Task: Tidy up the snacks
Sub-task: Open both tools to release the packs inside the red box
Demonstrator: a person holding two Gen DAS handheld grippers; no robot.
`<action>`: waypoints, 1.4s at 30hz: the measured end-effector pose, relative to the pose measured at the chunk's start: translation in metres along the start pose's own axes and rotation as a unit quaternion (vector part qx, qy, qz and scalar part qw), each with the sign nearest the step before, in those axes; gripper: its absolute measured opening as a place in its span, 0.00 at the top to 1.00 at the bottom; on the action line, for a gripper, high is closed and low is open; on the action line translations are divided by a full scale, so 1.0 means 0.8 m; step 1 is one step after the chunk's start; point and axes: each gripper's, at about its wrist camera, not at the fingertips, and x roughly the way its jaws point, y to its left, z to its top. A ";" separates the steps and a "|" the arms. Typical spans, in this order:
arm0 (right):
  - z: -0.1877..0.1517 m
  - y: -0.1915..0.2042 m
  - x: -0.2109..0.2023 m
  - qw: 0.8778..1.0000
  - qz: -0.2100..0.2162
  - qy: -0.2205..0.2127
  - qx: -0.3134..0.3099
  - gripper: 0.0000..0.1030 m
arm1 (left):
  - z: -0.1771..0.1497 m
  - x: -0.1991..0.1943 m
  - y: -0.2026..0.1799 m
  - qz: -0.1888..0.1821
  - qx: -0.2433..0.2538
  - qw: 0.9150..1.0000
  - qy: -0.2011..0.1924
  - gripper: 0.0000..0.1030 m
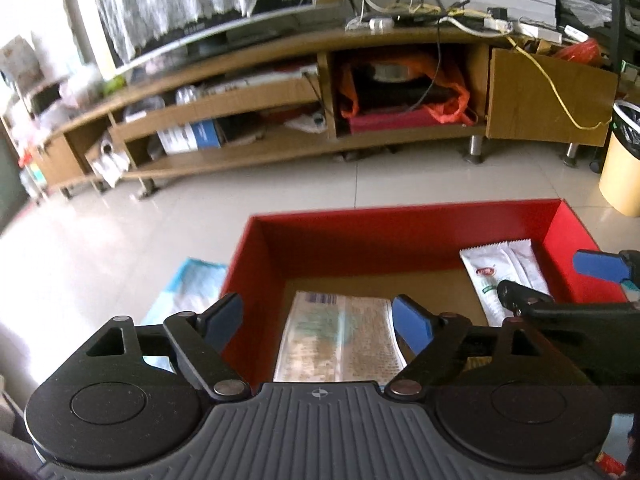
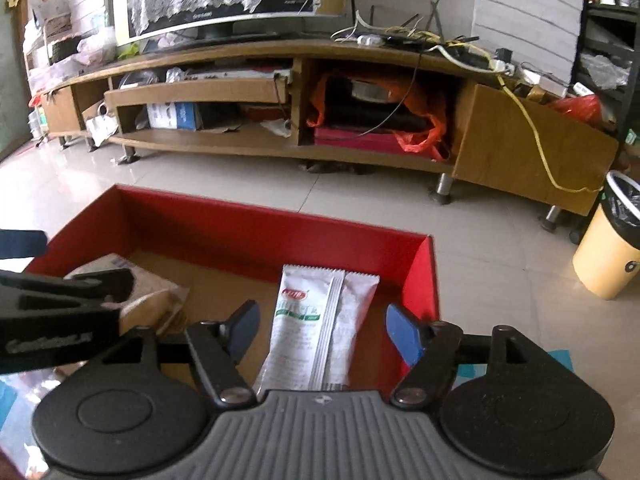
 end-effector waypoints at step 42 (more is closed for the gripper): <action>0.001 0.020 -0.116 0.999 -0.023 -0.033 -0.012 0.32 | -0.016 -0.118 0.026 -0.033 -0.035 0.998 -0.050 0.14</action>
